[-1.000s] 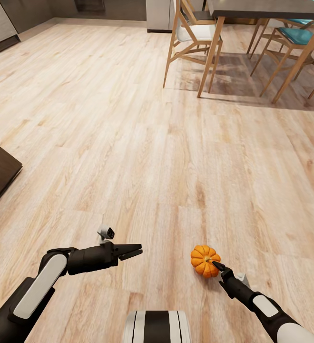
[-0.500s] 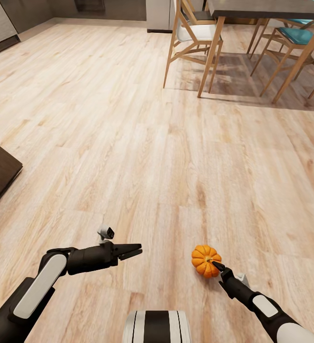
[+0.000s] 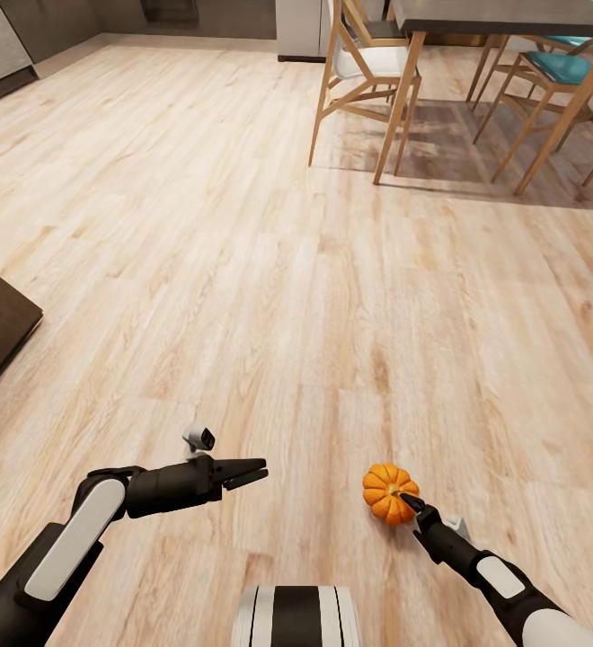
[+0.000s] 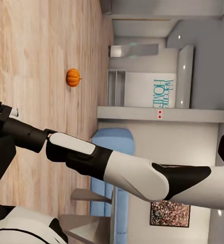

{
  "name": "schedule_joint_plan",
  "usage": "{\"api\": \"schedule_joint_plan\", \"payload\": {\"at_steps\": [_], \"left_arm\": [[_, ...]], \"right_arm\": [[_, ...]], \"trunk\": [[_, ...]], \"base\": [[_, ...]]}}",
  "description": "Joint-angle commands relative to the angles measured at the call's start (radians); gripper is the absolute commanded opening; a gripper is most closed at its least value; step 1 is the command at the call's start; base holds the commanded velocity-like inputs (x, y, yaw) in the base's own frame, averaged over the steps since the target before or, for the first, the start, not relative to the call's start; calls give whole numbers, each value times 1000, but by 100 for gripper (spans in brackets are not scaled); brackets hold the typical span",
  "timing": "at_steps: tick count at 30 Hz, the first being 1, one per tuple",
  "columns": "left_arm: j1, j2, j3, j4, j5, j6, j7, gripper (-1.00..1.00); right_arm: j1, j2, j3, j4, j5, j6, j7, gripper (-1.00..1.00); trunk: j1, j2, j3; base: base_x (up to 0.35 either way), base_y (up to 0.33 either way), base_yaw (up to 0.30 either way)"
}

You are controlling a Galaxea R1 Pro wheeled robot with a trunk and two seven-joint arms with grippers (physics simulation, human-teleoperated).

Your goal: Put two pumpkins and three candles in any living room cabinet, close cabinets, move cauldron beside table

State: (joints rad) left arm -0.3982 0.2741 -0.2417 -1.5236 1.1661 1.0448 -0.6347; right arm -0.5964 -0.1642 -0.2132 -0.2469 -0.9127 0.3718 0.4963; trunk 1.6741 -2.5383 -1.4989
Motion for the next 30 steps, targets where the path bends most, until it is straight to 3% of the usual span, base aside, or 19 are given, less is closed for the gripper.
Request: {"api": "schedule_joint_plan", "payload": {"at_steps": [1, 30], "left_arm": [[-1, 1, -1, 0, -2, 2, -5, 100], [-1, 1, -5, 2, -2, 2, -3, 100]], "right_arm": [[0, 0, -5, 0, -5, 9, 1, 100], [0, 0, -3, 0, -3, 10, 1, 100]], "trunk": [[0, 0, -1], [0, 0, -1]], "base": [[88, 22, 0], [12, 2, 0]]}}
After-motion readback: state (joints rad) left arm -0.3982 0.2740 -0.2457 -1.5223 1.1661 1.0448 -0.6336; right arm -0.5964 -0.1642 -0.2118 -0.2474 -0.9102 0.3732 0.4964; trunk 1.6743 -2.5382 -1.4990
